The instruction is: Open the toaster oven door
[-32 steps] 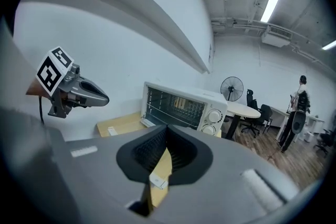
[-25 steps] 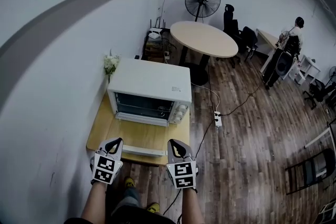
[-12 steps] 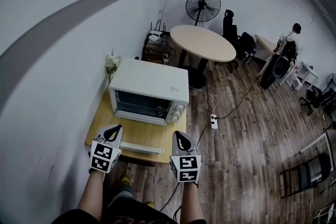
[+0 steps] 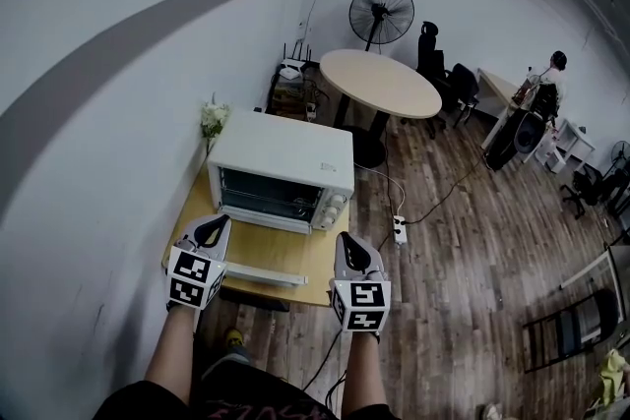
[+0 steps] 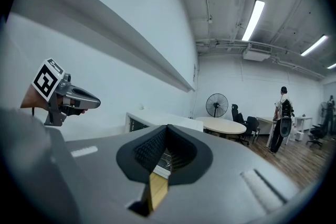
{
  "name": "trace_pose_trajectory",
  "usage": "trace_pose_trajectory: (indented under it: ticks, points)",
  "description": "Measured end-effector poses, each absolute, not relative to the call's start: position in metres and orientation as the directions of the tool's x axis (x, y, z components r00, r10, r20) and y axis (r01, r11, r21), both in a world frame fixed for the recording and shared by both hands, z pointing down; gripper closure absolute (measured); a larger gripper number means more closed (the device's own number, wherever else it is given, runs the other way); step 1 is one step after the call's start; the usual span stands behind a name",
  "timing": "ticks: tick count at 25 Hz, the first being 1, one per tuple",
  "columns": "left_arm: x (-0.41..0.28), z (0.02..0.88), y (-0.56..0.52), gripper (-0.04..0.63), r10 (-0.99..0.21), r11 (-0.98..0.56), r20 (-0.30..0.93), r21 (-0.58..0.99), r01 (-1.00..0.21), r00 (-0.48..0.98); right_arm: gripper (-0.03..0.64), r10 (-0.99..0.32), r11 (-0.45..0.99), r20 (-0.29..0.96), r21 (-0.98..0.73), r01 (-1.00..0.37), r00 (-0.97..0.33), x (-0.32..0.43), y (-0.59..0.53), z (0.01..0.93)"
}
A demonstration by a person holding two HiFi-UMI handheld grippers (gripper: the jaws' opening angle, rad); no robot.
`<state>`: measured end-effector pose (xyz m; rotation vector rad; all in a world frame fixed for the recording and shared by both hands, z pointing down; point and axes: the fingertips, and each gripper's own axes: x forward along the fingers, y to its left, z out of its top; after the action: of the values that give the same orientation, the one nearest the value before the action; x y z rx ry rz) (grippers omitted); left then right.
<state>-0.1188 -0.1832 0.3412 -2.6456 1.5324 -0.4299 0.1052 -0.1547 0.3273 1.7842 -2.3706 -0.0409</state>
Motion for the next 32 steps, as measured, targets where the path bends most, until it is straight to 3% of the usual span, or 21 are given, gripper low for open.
trace_pose_trajectory:
  ticks: [14,32]
  points:
    - [-0.109,0.295,-0.179,0.598,-0.856,-0.518,0.116,-0.203,-0.831,0.505,0.606,-0.972,0.235,0.032,0.156,-0.960,-0.232,0.125,-0.152,0.279]
    - [-0.092,0.287,-0.162,0.598,-0.859,-0.511,0.093,-0.234,-0.827,0.504,0.606,-0.978,0.210,0.044,0.165,-0.964,-0.205,0.151,-0.131,0.288]
